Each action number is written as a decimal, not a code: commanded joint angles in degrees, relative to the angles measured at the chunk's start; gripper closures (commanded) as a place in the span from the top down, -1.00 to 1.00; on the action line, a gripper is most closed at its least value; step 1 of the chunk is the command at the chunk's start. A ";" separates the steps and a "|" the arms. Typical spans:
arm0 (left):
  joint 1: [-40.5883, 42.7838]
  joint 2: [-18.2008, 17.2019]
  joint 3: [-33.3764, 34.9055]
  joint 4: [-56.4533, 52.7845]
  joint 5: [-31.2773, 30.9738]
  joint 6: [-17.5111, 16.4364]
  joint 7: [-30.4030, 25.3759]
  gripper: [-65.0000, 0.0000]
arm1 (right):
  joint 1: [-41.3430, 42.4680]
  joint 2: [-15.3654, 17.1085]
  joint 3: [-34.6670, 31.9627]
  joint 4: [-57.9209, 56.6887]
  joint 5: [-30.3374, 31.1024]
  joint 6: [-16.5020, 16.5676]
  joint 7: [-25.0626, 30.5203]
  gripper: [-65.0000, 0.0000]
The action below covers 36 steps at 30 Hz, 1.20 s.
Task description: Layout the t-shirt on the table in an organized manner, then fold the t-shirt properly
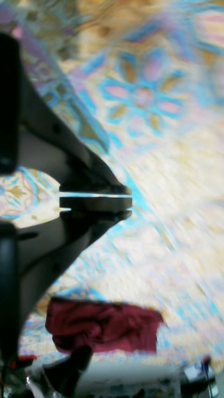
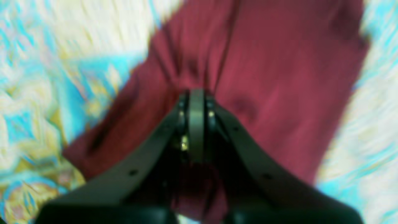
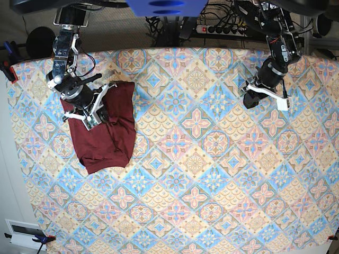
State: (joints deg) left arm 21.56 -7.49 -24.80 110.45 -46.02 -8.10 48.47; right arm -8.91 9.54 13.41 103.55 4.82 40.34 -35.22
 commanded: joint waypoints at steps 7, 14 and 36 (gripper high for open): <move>6.97 -4.78 -2.06 3.17 -0.44 -0.30 -0.86 -1.00 | -13.82 0.17 2.81 11.66 0.94 -0.34 -0.69 -1.00; 15.93 -4.78 -12.61 6.34 -0.53 -0.30 -0.86 -1.00 | -25.60 0.17 13.36 11.75 16.15 -0.34 -0.95 -1.00; 32.81 -4.87 -13.31 -8.96 13.36 -0.30 -1.04 -1.00 | -44.94 0.44 20.92 -3.11 26.35 -0.34 -9.39 -1.00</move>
State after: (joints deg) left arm 53.93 -12.01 -38.11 100.38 -30.96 -7.51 47.99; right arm -52.71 9.52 34.17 99.90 30.24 39.29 -45.04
